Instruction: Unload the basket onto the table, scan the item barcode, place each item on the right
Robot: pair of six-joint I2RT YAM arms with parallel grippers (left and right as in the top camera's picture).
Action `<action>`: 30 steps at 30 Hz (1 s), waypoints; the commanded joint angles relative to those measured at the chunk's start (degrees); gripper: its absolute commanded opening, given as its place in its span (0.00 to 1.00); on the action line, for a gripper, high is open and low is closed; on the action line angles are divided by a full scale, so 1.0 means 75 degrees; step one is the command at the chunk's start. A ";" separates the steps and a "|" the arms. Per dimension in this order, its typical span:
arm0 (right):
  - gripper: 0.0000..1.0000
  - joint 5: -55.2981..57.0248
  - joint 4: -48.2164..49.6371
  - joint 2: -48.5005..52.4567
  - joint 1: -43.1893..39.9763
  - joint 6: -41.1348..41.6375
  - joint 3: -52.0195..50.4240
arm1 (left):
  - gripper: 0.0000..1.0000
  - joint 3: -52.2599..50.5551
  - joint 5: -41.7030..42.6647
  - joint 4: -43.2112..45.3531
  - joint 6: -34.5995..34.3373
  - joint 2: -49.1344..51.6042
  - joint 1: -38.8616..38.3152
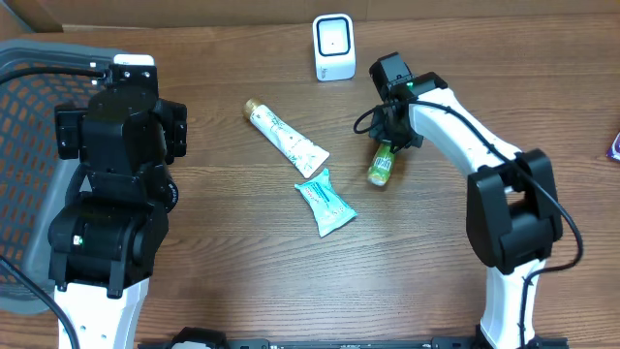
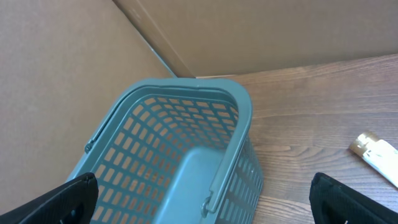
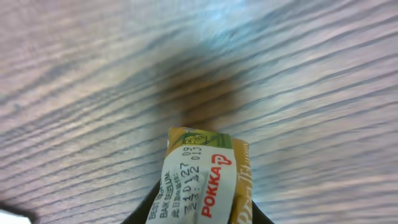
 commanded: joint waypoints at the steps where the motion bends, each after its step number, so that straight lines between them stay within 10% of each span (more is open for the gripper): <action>1: 0.13 0.0495 -0.0067 -0.0938 0.0061 -0.0029 0.0318 | 1.00 0.0006 0.0012 0.0017 0.0061 0.0029 -0.0003; 30: 0.11 0.3477 -0.3360 -0.6251 0.1492 0.1711 0.0291 | 1.00 0.0006 0.0012 0.0017 0.0061 0.0029 -0.0003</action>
